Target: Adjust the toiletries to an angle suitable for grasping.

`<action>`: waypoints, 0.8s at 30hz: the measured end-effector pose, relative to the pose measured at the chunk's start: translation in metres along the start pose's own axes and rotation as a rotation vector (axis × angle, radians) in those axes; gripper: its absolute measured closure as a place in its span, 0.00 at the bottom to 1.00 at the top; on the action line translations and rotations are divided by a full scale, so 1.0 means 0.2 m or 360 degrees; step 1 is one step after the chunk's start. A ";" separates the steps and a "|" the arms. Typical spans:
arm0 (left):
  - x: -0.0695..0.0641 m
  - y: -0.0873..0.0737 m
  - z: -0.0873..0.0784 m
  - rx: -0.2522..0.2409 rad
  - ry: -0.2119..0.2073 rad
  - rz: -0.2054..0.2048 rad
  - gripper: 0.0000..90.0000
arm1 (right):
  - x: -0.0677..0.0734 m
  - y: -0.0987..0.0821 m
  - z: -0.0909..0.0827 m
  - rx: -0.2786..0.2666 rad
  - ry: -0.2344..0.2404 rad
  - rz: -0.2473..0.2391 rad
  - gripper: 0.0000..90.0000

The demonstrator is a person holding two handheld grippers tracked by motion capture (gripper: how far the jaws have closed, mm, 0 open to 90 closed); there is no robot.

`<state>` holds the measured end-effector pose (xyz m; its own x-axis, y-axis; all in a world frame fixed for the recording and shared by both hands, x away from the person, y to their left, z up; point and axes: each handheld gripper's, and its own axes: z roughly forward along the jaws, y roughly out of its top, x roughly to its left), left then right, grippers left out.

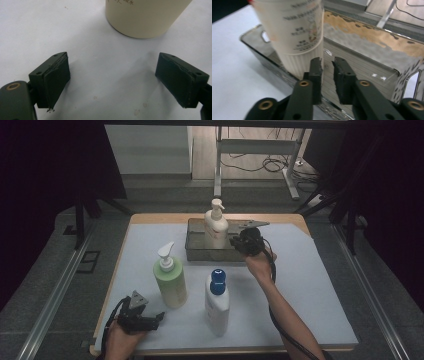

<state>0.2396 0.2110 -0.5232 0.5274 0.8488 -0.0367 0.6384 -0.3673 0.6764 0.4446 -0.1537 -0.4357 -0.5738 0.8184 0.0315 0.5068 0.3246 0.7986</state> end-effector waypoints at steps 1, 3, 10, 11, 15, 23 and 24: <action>0.00 0.00 0.00 0.0000 0.0000 0.0000 0.13 | 0.00 0.00 0.01 0.0004 -0.0007 0.0006 0.92; 0.00 0.00 0.00 0.0000 0.0000 0.0000 0.13 | -0.01 0.01 0.03 0.0000 -0.0006 0.0023 0.96; 0.00 0.00 0.00 0.0000 -0.0001 -0.0001 0.13 | -0.01 0.03 0.10 0.0029 -0.0035 0.0032 0.99; 0.00 0.00 0.00 0.0000 -0.0001 -0.0001 0.13 | -0.01 0.04 0.12 0.0029 -0.0041 0.0029 0.99; 0.00 0.00 0.00 0.0000 -0.0001 0.0000 0.13 | -0.01 0.05 0.17 0.0058 -0.0052 0.0034 0.99; 0.00 0.00 0.00 0.0000 -0.0002 -0.0001 0.13 | -0.01 0.07 0.25 0.0125 -0.0063 0.0076 0.99; 0.00 0.00 0.00 0.0000 -0.0002 -0.0001 0.13 | -0.01 0.07 0.26 0.0136 -0.0065 0.0073 0.99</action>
<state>0.2398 0.2111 -0.5232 0.5277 0.8486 -0.0380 0.6388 -0.3669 0.6763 0.4866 -0.1266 -0.4554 -0.5229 0.8514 0.0405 0.5858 0.3244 0.7427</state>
